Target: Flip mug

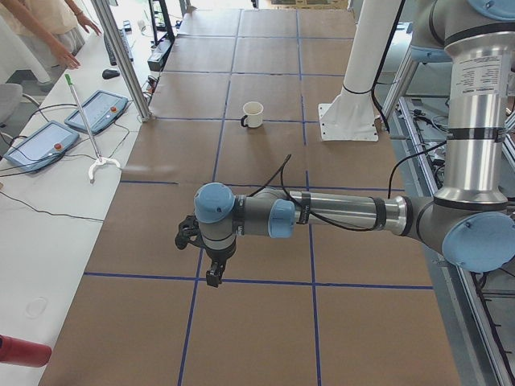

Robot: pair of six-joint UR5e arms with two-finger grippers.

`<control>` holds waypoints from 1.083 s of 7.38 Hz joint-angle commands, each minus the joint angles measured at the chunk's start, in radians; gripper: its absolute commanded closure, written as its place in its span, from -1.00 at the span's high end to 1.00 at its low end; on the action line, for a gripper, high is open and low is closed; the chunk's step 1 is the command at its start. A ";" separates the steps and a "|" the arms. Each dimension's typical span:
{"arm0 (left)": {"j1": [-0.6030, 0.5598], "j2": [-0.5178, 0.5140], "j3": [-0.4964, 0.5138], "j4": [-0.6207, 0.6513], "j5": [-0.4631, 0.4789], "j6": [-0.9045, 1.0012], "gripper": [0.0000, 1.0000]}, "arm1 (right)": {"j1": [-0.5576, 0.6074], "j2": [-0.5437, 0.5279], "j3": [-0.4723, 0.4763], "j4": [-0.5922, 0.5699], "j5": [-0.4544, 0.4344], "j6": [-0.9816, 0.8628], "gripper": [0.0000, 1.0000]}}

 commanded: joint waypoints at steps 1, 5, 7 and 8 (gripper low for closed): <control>0.000 -0.001 0.008 -0.007 -0.011 -0.053 1.00 | 0.000 0.000 0.000 0.000 0.000 0.000 1.00; 0.001 -0.001 0.023 -0.013 -0.001 -0.050 1.00 | 0.000 -0.001 0.000 0.000 0.000 0.000 1.00; 0.001 -0.001 0.017 -0.013 -0.001 -0.049 1.00 | 0.000 0.000 0.000 0.000 0.000 0.000 1.00; 0.001 -0.001 0.019 -0.013 -0.001 -0.050 1.00 | 0.000 0.000 0.000 0.000 0.000 0.000 1.00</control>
